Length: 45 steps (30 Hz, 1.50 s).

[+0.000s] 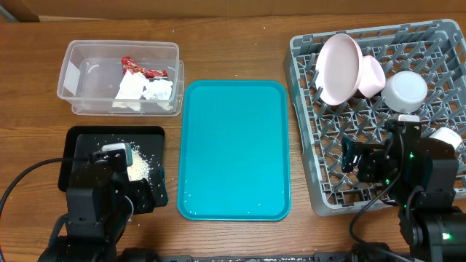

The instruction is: Sort waste into correct bins and load items into the dishwasher

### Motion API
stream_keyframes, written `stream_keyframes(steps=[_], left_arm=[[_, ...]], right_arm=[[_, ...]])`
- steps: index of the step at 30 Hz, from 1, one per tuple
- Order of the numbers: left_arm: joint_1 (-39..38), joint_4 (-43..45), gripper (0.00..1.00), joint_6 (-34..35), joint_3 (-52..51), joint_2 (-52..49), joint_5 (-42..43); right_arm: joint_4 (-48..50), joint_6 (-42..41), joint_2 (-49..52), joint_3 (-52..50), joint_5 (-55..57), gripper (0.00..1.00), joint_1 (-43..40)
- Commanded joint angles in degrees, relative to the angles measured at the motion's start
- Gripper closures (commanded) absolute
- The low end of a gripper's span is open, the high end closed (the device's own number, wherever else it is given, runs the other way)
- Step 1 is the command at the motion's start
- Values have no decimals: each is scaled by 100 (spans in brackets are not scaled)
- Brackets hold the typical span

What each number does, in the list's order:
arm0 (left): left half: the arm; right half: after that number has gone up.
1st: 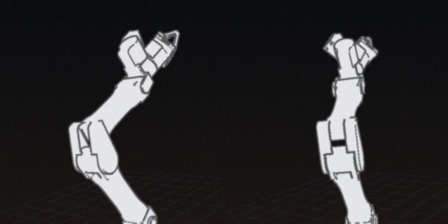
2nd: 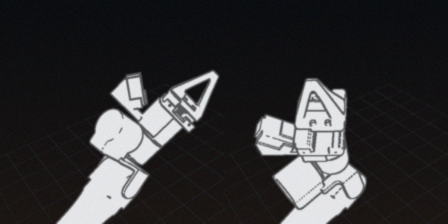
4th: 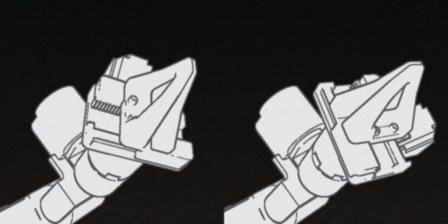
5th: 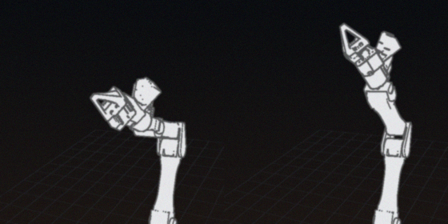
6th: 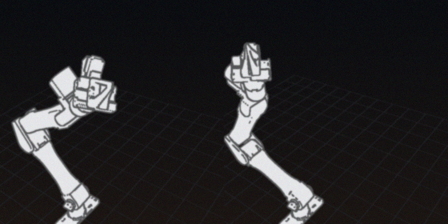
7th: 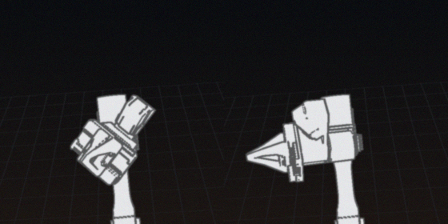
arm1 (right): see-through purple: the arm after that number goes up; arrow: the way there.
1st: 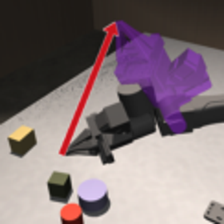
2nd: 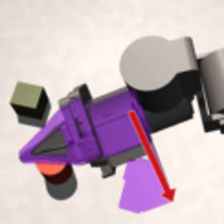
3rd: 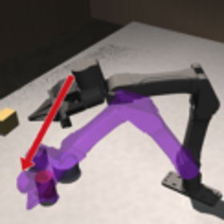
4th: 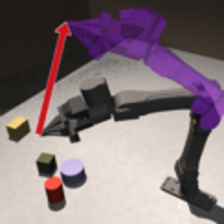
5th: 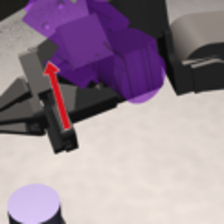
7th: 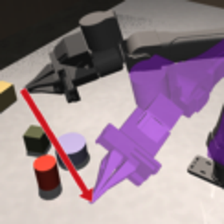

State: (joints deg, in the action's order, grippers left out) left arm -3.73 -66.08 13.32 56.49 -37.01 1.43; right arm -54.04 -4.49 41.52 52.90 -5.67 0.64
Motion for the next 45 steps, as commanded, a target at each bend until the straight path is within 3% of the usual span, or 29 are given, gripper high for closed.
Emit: stream_keyframes(steps=[1, 13, 23, 35, 45], left_arm=[[-7, -4, 0, 42, -52, 28, -37], [-7, -2, 0, 42, -52, 28, -37], [-7, -2, 0, 42, -52, 28, -37], [-7, -4, 0, 42, -52, 28, -37], [-7, -4, 0, 42, -52, 28, -37]], right_arm=[[37, -22, -9, -44, 50, 0, -2], [-11, -20, -341, -142, 50, 0, 31], [162, 0, -1685, -529, 330, 0, 221], [2037, 0, -4175, -3021, 330, 0, 455], [3995, 0, -4138, -3980, 769, 0, 498]])
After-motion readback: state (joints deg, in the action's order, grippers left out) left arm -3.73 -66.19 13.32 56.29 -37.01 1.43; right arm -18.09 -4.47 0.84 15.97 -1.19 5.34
